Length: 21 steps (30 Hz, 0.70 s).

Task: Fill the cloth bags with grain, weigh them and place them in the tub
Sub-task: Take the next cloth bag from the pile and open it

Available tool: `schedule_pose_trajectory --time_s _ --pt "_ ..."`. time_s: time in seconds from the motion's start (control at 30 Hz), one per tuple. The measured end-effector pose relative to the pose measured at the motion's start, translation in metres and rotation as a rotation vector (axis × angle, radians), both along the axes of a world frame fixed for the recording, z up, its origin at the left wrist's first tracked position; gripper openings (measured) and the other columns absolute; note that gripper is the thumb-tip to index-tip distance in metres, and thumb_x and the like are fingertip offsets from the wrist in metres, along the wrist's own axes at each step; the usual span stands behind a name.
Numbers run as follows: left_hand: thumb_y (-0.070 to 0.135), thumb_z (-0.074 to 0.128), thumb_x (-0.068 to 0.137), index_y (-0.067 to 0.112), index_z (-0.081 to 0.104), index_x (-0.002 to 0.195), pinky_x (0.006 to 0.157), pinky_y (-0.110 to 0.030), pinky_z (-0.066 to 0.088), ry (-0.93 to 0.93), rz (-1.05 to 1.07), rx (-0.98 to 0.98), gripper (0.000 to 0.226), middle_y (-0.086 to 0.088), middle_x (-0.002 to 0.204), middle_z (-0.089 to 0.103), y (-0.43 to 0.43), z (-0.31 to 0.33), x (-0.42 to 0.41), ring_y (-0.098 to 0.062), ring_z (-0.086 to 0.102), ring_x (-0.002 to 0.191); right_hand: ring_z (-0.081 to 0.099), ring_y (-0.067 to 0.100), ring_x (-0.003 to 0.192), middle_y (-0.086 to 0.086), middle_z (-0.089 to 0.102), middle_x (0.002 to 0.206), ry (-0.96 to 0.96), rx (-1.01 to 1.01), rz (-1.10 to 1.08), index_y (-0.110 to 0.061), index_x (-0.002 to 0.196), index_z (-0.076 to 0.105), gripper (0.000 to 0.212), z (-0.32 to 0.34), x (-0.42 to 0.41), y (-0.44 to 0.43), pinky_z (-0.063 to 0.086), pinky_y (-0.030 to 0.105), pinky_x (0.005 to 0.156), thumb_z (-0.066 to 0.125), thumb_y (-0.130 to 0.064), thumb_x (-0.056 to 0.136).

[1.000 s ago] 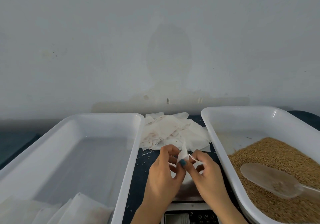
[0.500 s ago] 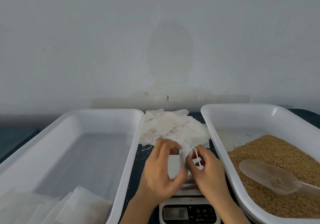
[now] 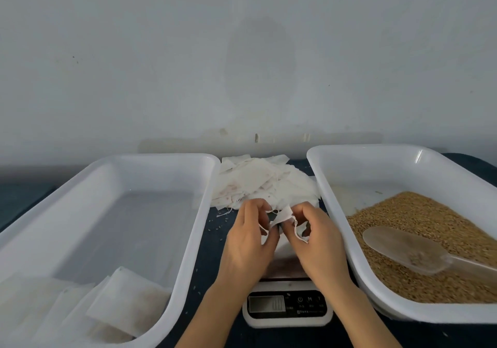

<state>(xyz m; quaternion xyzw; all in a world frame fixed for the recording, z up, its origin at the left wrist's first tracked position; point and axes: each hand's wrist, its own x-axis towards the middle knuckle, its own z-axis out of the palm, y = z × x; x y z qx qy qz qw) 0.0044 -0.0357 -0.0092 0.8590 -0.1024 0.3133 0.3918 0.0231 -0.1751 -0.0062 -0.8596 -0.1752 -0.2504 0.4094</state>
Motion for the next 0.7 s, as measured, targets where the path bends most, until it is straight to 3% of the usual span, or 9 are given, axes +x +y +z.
schedule_pose_trajectory --time_s 0.07,0.17,0.3,0.4,0.53,0.6,0.7 --pt "0.013 0.067 0.09 0.032 0.042 0.103 0.066 -0.015 0.049 -0.003 0.024 -0.033 0.034 0.016 0.087 0.053 0.001 0.002 -0.001 -0.008 0.058 0.081 0.058 0.001 0.08 -0.02 0.059 0.082 -0.01 -0.01 0.01 -0.031 0.091 0.057 0.01 0.0 -0.001 0.0 0.044 0.013 0.066 0.063 -0.037 0.086" --pt "0.007 0.066 0.085 0.033 0.038 0.095 0.061 -0.019 0.046 -0.001 0.09 -0.05 0.039 0.013 0.079 0.05 0.004 0.006 0.0 -0.012 0.053 0.074 0.06 0.003 0.081 -0.017 0.059 0.084 0.038 0.044 0.026 -0.032 0.094 0.051 0.027 -0.001 -0.004 0.003 0.05 0.019 0.066 0.074 -0.026 0.082" --pt "0.005 0.068 0.078 0.037 0.034 0.092 0.057 -0.02 0.045 -0.005 0.146 -0.042 0.049 0.012 0.073 0.044 0.006 0.003 0.001 -0.012 0.048 0.069 0.057 0.006 0.072 -0.016 0.054 0.078 -0.012 0.048 0.005 -0.034 0.089 0.04 0.033 -0.006 -0.006 0.005 0.052 0.027 0.058 0.071 -0.026 0.082" --pt "0.003 0.068 0.08 0.034 0.038 0.092 0.058 -0.018 0.044 -0.008 0.125 -0.098 0.044 0.01 0.076 0.047 0.006 0.002 0.002 -0.01 0.05 0.072 0.053 0.004 0.071 -0.017 0.05 0.081 -0.137 -0.005 -0.034 -0.031 0.084 0.045 0.032 -0.003 -0.008 0.005 0.051 0.026 0.055 0.075 -0.018 0.079" --pt "-0.002 0.068 0.076 0.038 0.041 0.088 0.058 -0.016 0.044 0.044 0.103 -0.254 0.05 0.006 0.077 0.05 0.005 0.006 0.001 -0.009 0.05 0.065 0.056 0.005 0.086 -0.01 0.051 0.099 -0.274 -0.085 -0.018 -0.028 0.075 0.064 0.02 0.001 -0.01 0.003 0.046 0.015 0.062 0.074 -0.01 0.074" --pt "-0.003 0.067 0.077 0.037 0.043 0.088 0.057 -0.019 0.046 0.052 0.071 -0.322 0.048 0.007 0.076 0.051 0.004 0.01 -0.001 -0.008 0.05 0.061 0.058 0.011 0.092 -0.006 0.056 0.107 -0.324 -0.168 -0.037 -0.025 0.087 0.073 0.019 -0.001 -0.011 0.002 0.05 0.02 0.065 0.072 -0.009 0.077" --pt "-0.003 0.065 0.08 0.032 0.049 0.09 0.056 -0.026 0.05 0.058 0.013 -0.394 0.04 0.003 0.075 0.054 0.005 0.014 -0.002 -0.012 0.054 0.058 0.057 0.017 0.103 -0.004 0.057 0.12 -0.312 -0.288 -0.041 -0.021 0.108 0.072 0.03 -0.002 -0.011 0.002 0.056 0.03 0.073 0.069 -0.012 0.079"
